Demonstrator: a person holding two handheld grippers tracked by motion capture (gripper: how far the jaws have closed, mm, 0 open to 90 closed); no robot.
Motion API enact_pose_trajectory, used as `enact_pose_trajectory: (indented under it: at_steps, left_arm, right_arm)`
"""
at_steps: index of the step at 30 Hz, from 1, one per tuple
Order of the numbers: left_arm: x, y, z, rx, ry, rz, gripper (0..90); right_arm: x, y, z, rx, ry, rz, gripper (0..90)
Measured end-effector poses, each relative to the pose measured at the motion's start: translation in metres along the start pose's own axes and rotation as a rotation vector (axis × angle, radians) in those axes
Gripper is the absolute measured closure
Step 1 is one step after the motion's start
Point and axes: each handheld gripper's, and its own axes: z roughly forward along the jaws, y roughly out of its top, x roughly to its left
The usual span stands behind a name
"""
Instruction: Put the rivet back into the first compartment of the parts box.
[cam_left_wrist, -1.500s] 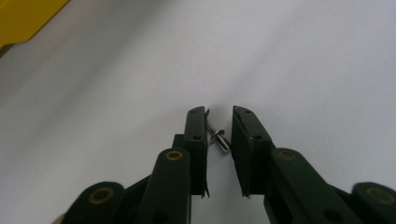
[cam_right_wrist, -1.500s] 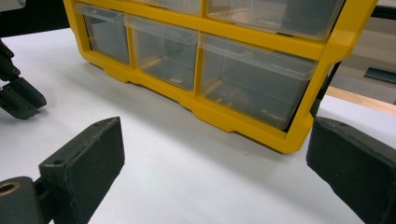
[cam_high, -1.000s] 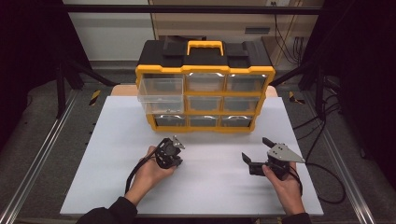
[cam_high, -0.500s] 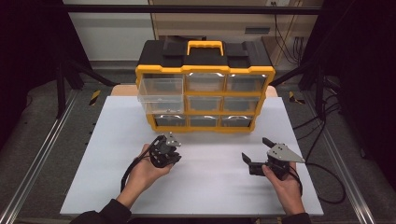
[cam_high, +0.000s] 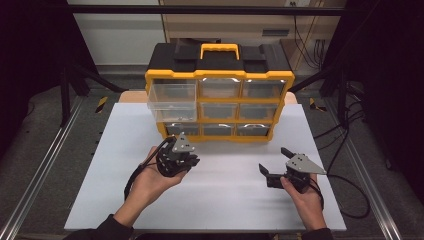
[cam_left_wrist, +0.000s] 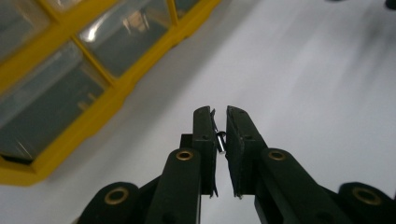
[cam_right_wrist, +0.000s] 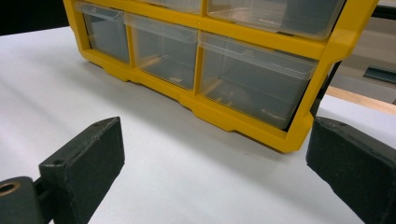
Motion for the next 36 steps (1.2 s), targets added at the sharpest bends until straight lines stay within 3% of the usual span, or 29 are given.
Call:
enact_pose_trajectory:
  at_steps: [2,3,6,10,23,36]
  left_arm:
    - [0.011,0.014,-0.007,-0.031,-0.012,0.168,81.9]
    - [0.011,0.019,-0.011,-0.034,-0.014,0.175,81.9]
    - [0.008,0.030,-0.024,-0.063,0.011,0.130,81.9]
    - [0.011,0.045,-0.037,-0.095,0.019,0.146,81.9]
    - [0.022,0.078,-0.073,-0.193,0.046,0.123,81.9]
    - [0.042,0.086,-0.101,-0.276,0.069,0.081,81.9]
  right_arm:
    - [0.000,0.000,0.000,-0.001,-0.001,-0.001,4.4]
    - [0.000,0.000,0.000,-0.001,-0.001,-0.001,4.4]
    - [0.000,0.000,0.000,-0.001,0.001,-0.001,4.4]
    - [0.000,0.000,0.000,-0.003,0.001,-0.002,4.4]
    - [0.000,0.000,-0.001,-0.004,0.000,-0.001,4.4]
    - [0.000,0.000,0.000,-0.005,0.001,0.000,4.4]
